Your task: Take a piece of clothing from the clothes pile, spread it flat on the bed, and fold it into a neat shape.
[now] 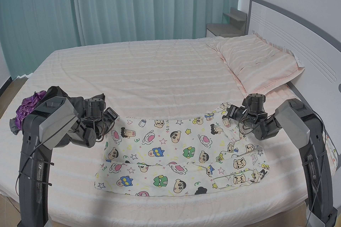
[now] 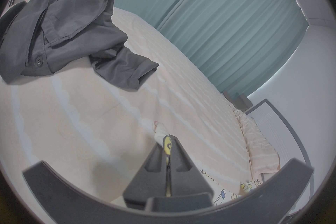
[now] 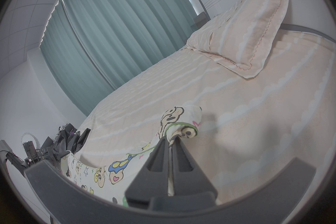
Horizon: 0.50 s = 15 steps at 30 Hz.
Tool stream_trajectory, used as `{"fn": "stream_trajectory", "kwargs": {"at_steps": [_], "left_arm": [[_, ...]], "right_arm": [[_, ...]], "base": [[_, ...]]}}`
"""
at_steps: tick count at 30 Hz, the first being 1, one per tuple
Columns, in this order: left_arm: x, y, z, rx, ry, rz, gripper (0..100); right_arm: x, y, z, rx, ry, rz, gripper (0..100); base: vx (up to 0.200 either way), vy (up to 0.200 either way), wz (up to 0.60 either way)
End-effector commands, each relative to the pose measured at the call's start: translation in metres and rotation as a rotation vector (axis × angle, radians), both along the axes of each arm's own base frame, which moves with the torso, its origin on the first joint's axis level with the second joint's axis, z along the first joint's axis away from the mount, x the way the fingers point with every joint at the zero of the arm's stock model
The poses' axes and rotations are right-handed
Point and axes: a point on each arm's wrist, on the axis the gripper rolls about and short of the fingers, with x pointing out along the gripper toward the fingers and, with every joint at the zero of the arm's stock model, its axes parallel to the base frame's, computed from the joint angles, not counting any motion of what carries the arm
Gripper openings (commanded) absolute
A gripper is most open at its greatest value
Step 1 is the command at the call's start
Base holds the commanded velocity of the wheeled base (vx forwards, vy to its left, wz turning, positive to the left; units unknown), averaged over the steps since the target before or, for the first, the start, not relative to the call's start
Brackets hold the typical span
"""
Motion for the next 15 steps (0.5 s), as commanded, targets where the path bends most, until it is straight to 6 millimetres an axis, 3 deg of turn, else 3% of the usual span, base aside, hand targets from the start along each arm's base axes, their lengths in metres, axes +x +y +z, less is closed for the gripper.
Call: {"fn": "stream_trajectory", "kwargs": {"at_steps": [1,15], "left_arm": [[-0.003,0.001,0.002,0.012,0.016,-0.004,0],[-0.024,0.001,0.012,0.055,0.054,-0.03,0]], "right_arm": [[-0.007,-0.002,0.013,0.002,-0.002,0.006,0],[-0.034,-0.01,0.026,0.015,-0.011,0.062,0]], "base": [[0.0,0.0,0.0],[0.0,0.0,0.0]]}}
